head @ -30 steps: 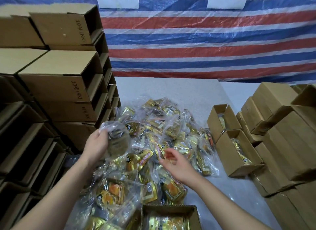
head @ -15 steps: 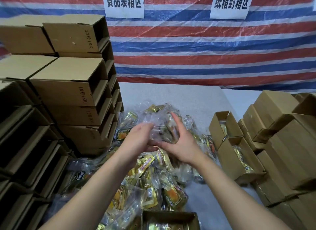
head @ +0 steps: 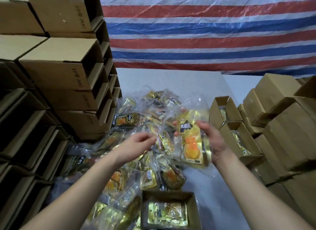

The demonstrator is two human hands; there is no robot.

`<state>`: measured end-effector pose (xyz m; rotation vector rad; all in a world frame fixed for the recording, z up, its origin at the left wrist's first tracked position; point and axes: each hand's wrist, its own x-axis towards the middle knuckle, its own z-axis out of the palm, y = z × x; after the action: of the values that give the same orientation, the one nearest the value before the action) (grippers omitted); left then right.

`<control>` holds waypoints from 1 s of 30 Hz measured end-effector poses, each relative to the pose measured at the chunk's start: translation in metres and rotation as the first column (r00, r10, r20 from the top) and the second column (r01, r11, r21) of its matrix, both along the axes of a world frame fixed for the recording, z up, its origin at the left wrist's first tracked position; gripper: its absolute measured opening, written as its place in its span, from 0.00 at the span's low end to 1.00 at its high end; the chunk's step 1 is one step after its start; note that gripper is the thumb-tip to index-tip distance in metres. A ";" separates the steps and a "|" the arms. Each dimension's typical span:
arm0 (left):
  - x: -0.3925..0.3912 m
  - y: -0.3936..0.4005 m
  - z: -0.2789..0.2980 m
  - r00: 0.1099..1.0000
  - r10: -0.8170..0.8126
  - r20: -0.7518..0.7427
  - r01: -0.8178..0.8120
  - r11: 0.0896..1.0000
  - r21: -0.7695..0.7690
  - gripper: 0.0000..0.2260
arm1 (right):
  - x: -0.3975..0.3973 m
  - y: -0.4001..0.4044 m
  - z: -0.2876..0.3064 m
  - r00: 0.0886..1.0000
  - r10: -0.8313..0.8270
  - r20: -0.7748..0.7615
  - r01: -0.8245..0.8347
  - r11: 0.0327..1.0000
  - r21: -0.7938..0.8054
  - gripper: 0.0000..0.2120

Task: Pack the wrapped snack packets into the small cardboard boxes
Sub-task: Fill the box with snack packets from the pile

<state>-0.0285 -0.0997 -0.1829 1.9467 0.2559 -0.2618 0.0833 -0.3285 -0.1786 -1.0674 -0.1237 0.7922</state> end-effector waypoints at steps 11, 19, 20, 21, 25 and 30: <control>-0.073 -0.011 -0.117 0.864 -0.287 -0.414 0.377 0.913 0.154 0.17 | -0.039 -0.018 -0.022 0.769 0.634 0.087 -0.565 0.736 -0.373 0.30; -0.070 -0.008 -0.118 0.871 -0.293 -0.395 0.349 0.934 0.076 0.22 | -0.081 0.015 -0.064 0.341 0.936 0.083 -0.536 0.266 -0.802 0.21; -0.070 -0.009 -0.118 0.874 -0.295 -0.386 0.348 0.935 0.075 0.22 | -0.085 0.016 -0.069 0.305 0.950 0.063 -0.538 0.227 -0.812 0.20; -0.070 -0.009 -0.118 0.880 -0.293 -0.375 0.342 0.937 0.071 0.21 | -0.090 0.017 -0.074 0.278 0.959 0.049 -0.536 0.197 -0.821 0.19; -0.074 -0.012 -0.121 0.899 -0.280 -0.337 0.320 0.945 0.068 0.14 | -0.106 0.024 -0.099 0.276 0.961 0.000 -0.511 0.147 -0.847 0.21; -0.078 -0.012 -0.128 0.919 -0.253 -0.302 0.292 0.952 0.092 0.13 | -0.126 0.024 -0.144 0.108 0.994 0.023 -0.245 0.049 -0.968 0.30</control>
<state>-0.1069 -0.1116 -0.3110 2.0761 0.1929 -0.7329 -0.0431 -0.3041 -0.3223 -2.3774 -1.4016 1.3841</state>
